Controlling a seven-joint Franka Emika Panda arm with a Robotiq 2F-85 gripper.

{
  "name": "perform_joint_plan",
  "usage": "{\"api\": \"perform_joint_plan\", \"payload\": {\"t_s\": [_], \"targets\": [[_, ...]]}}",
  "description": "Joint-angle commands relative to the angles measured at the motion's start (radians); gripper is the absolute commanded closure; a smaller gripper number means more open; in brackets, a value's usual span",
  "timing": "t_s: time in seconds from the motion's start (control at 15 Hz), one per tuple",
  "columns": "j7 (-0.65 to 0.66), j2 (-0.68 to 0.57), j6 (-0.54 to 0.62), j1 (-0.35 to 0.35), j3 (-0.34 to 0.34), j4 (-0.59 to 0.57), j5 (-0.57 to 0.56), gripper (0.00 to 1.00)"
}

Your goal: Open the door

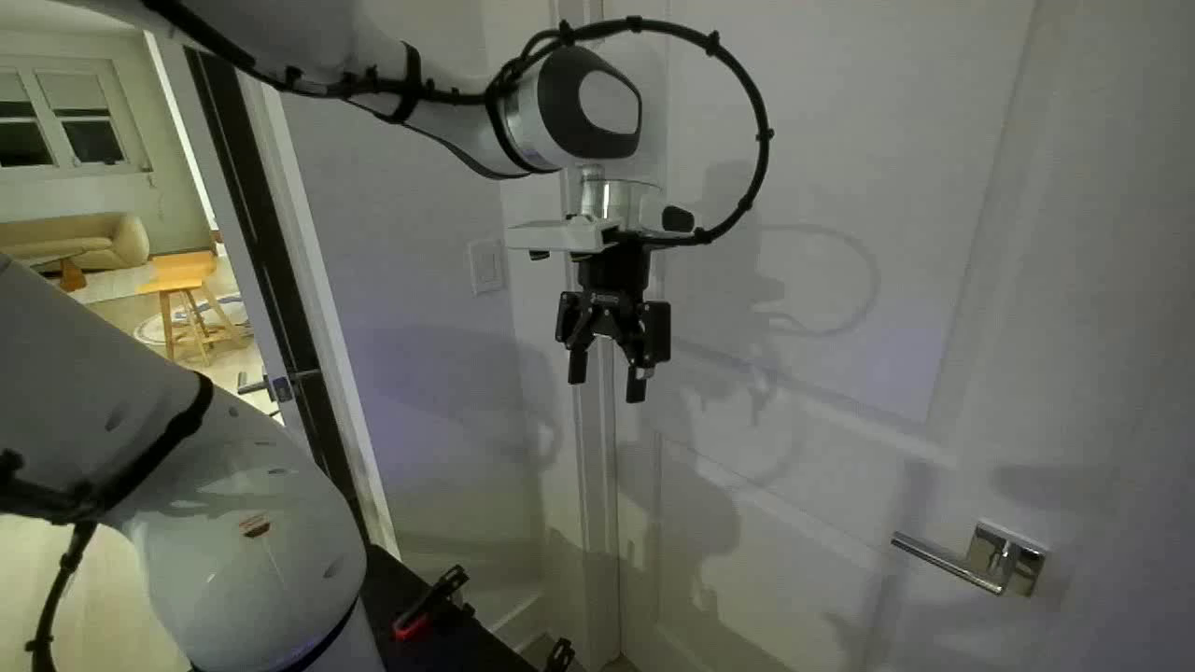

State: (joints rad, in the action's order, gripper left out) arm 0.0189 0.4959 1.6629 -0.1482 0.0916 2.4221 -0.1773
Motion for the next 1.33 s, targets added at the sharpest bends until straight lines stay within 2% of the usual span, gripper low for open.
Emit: {"api": "perform_joint_plan", "payload": {"t_s": [0.0,0.33,0.4,0.67,1.27], "targets": [[0.002,0.0,-0.001,0.006,0.006,-0.002,-0.002,0.0],[0.002,0.0,-0.001,0.006,0.006,-0.002,-0.002,0.0],[0.032,-0.011,0.027,-0.003,0.005,0.001,-0.007,0.0],[0.173,-0.057,0.209,-0.052,0.021,0.021,-0.025,0.0],[0.512,-0.231,0.625,-0.2,0.045,0.041,-0.154,0.0]]}}
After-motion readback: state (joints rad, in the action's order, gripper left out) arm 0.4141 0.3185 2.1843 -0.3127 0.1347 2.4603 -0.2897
